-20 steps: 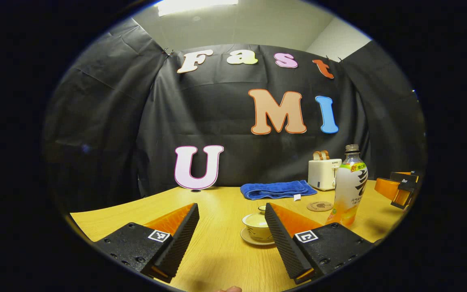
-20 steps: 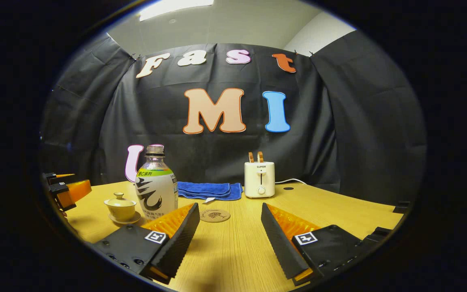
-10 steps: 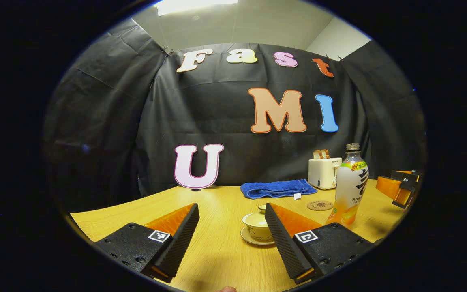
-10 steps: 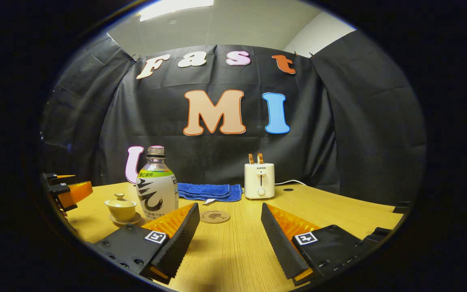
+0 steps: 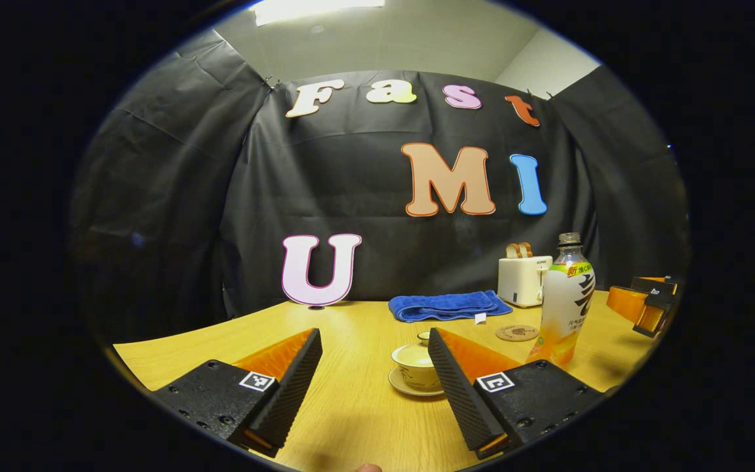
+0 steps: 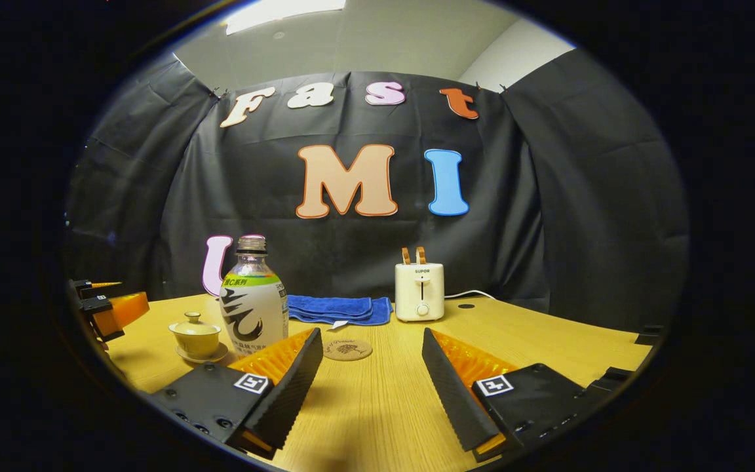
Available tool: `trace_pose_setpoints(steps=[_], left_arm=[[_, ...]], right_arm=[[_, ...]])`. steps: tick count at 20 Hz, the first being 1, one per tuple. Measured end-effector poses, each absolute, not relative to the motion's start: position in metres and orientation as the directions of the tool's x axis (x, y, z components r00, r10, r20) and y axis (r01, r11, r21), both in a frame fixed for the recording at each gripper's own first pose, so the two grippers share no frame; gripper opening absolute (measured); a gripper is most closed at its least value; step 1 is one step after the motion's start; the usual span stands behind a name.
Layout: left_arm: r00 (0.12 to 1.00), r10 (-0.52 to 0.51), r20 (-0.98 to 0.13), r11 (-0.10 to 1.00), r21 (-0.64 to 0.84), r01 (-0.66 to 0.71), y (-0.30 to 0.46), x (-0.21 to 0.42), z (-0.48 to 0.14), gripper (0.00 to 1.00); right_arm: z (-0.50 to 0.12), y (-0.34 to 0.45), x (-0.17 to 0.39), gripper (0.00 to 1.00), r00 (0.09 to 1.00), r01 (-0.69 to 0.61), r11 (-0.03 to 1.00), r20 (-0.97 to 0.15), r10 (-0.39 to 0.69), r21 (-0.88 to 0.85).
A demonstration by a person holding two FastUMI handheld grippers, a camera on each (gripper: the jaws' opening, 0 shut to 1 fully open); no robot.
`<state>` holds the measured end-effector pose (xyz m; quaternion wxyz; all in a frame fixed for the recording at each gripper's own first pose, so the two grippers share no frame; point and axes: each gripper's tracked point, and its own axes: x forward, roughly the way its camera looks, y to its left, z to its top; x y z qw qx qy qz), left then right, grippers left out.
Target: Open the teacup lid with one hand, grasp the water bottle and pour water into the teacup with the other hand; after pouring, place the water bottle on the coaster and then close the teacup lid.
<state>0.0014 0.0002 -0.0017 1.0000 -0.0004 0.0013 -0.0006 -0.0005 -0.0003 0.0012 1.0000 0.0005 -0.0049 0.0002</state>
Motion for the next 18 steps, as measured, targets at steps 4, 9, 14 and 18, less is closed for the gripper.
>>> trace_pose_setpoints(steps=[4, 9, 14, 18], left_arm=[[1.000, -0.007, -0.009, 1.000, 0.002, 0.007, -0.001, 0.003, -0.002, 0.95], [0.996, -0.079, -0.037, 0.997, -0.017, 0.079, -0.016, 0.013, -0.008, 0.94], [0.991, -0.129, -0.026, 0.991, -0.046, 0.128, -0.027, 0.030, 0.003, 0.95], [0.987, -0.159, -0.029, 0.985, -0.065, 0.157, -0.034, 0.034, 0.004, 0.95]], right_arm=[[0.000, 0.000, 0.001, 0.98, 1.000, 0.000, 1.000, 0.003, 0.000, 0.001], [0.000, 0.000, 0.001, 0.94, 1.000, -0.001, 1.000, 0.002, 0.001, 0.001], [0.001, 0.001, 0.001, 0.98, 1.000, -0.006, 1.000, 0.008, 0.006, 0.002], [-0.004, 0.006, 0.002, 0.94, 0.999, -0.030, 1.000, -0.011, 0.030, 0.002]])
